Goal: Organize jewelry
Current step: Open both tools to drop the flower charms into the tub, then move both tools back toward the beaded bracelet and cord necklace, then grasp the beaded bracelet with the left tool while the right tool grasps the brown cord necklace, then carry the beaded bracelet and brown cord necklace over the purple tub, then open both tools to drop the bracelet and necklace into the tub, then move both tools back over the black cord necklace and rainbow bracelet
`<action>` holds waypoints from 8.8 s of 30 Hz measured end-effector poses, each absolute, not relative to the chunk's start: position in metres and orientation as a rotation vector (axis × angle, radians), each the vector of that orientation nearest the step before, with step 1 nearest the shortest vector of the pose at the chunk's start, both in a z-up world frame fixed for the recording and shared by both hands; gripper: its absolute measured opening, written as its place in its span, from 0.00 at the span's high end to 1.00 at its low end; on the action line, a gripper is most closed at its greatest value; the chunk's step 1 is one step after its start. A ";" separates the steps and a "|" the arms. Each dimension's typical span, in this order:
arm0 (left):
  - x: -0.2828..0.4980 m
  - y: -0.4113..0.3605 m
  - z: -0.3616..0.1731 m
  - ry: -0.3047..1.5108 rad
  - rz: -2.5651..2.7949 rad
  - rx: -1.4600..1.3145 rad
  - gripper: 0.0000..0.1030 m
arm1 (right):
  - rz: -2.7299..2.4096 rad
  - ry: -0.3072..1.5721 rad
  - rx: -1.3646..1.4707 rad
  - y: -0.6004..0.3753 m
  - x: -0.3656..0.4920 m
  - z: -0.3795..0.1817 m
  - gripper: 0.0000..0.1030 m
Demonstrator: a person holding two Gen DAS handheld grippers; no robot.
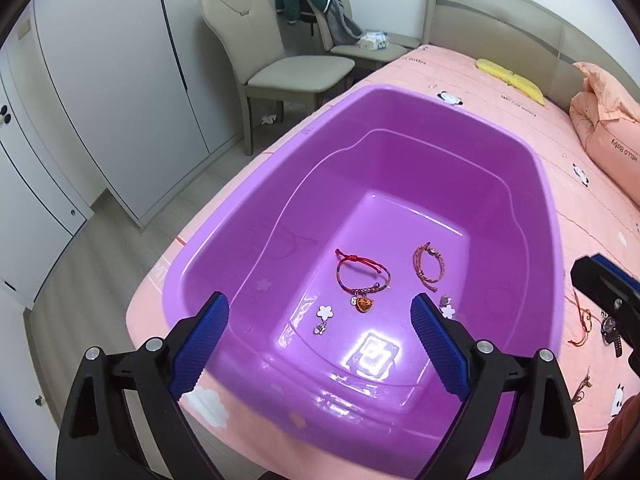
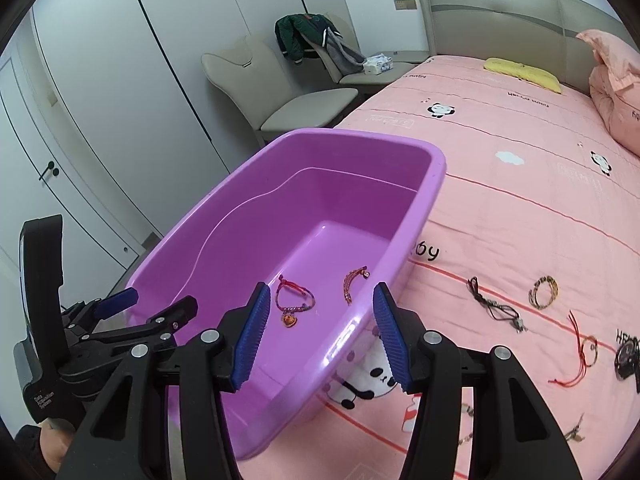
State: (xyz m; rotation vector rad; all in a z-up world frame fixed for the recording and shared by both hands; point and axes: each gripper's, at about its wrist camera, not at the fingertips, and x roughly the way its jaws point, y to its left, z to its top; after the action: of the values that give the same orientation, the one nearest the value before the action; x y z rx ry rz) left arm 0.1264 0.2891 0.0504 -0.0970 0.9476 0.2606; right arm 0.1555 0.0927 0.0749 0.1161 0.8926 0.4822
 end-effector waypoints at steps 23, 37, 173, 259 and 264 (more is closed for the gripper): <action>0.034 0.179 0.063 0.903 0.052 -0.055 0.07 | 0.224 0.817 0.288 -0.066 0.016 0.052 0.38; 0.023 0.088 0.010 0.969 -0.098 0.011 0.07 | -0.025 0.881 0.349 -0.160 -0.030 -0.004 0.38; 0.128 0.273 0.091 0.827 0.111 -0.151 0.90 | 0.562 0.741 0.054 0.115 0.147 0.105 0.91; 0.096 0.046 0.000 0.976 -0.038 -0.016 0.07 | 0.012 0.857 0.313 -0.202 0.033 -0.018 0.39; 0.131 0.036 -0.027 1.001 -0.040 -0.021 0.07 | -0.024 0.872 0.297 -0.212 0.054 -0.039 0.39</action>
State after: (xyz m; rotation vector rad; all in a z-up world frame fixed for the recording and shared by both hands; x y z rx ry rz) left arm 0.1308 0.0357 -0.0269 -0.0207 1.0013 -0.0396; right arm 0.0545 -0.2117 -0.0387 0.2966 0.8720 -0.0237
